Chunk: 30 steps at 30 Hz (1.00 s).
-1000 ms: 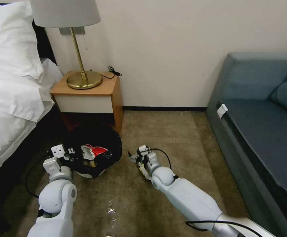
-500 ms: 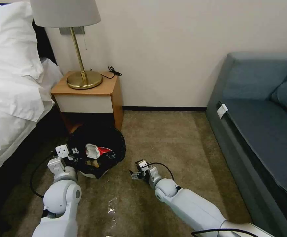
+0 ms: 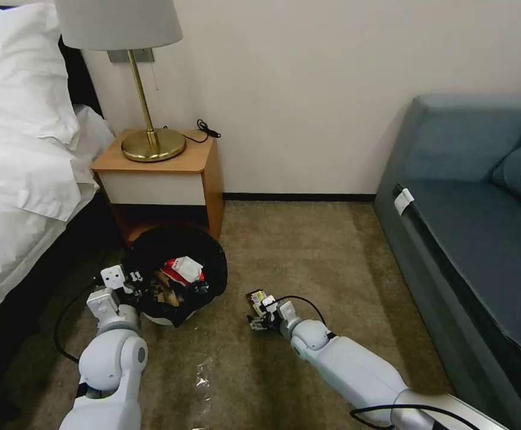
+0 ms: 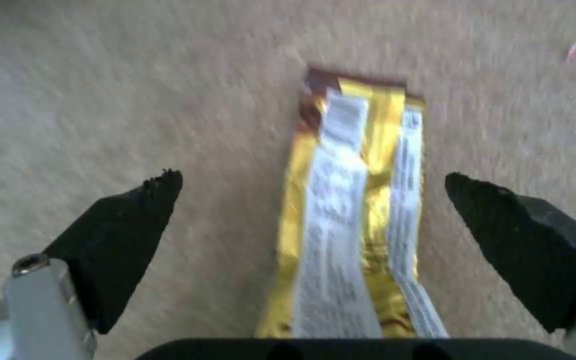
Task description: Pick up the trash bin, then pick up the garbage on the floor and place it into the trash bin.
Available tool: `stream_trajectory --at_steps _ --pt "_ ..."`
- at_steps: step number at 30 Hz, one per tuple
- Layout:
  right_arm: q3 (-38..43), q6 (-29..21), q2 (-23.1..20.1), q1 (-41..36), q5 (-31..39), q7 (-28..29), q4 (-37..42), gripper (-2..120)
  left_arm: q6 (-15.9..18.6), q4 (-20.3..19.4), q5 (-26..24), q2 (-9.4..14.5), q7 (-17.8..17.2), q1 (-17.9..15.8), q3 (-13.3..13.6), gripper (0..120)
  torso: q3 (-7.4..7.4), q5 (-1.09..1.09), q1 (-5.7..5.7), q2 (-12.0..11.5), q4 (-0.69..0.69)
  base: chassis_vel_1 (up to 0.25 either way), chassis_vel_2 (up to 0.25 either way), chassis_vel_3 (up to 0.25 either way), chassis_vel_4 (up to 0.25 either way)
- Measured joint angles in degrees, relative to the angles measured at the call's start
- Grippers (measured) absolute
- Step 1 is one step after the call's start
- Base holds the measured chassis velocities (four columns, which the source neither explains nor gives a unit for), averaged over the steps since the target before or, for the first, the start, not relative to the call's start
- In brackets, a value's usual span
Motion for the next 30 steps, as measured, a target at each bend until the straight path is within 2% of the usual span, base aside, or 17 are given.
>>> stream_trajectory --at_steps 1,10,17,19,22,24,26,28,29,30 --pt "0.7 1.0 0.7 0.5 -1.4 -1.5 -3.2 100 -0.1 0.0 0.2 -0.1 0.0 0.4 0.0 4 0.00 -0.01 0.00 0.0 -0.01 0.000 0.000 0.000 0.000" --pt "5.1 5.0 5.3 3.2 -7.4 -6.2 -15.7 100 -0.2 -0.6 0.8 0.0 0.0 2.0 -0.8 4 0.00 -0.01 0.00 0.0 0.00 0.000 0.000 0.000 0.000" --pt "6.1 6.7 6.9 4.9 -8.8 -7.9 -20.3 100 -0.7 -0.8 0.9 0.0 0.2 2.7 -1.7 4 0.00 -0.01 0.00 0.0 0.01 0.000 0.000 0.000 0.000" --pt "6.9 9.0 7.4 5.2 -10.2 -8.8 -22.5 99 -0.8 -1.0 0.8 0.0 0.2 3.0 -1.9 4 0.00 -0.01 0.00 0.0 0.00 0.000 0.000 0.000 0.000" --pt "8.1 10.3 7.7 5.2 -10.9 -9.8 -23.5 90 -0.8 -1.1 0.8 0.1 0.2 2.9 -2.1 4 0.00 0.00 0.00 0.0 0.00 0.000 0.000 0.000 0.000" --pt "8.3 10.6 7.8 5.1 -11.0 -9.8 -23.6 88 -0.8 -1.1 0.8 0.1 0.2 2.8 -2.1 4 0.00 -0.01 0.00 0.0 0.00 0.000 0.000 0.000 0.000" --pt "8.9 11.1 7.9 4.8 -11.2 -9.8 -23.7 73 -0.8 -1.1 0.6 0.3 0.2 2.4 -2.0 4 0.00 0.00 0.00 0.0 0.00 0.000 0.000 0.000 0.000" --pt "9.1 11.1 8.0 4.8 -11.3 -9.8 -23.7 72 -0.8 -1.1 0.6 0.3 0.2 2.4 -2.0 4 0.00 0.00 0.00 0.0 0.00 0.000 0.000 0.000 0.000" --pt "9.4 11.2 8.1 4.8 -11.4 -9.5 -23.6 65 -0.7 -1.1 0.5 0.3 0.2 2.3 -1.9 4 0.00 0.00 0.00 0.0 0.00 0.000 0.000 0.000 0.000" --pt "9.4 11.2 8.1 4.8 -11.4 -9.5 -23.6 65 -0.7 -1.1 0.5 0.3 0.2 2.3 -1.9 4 0.00 0.00 0.00 0.0 0.00 0.000 0.000 0.000 0.000"
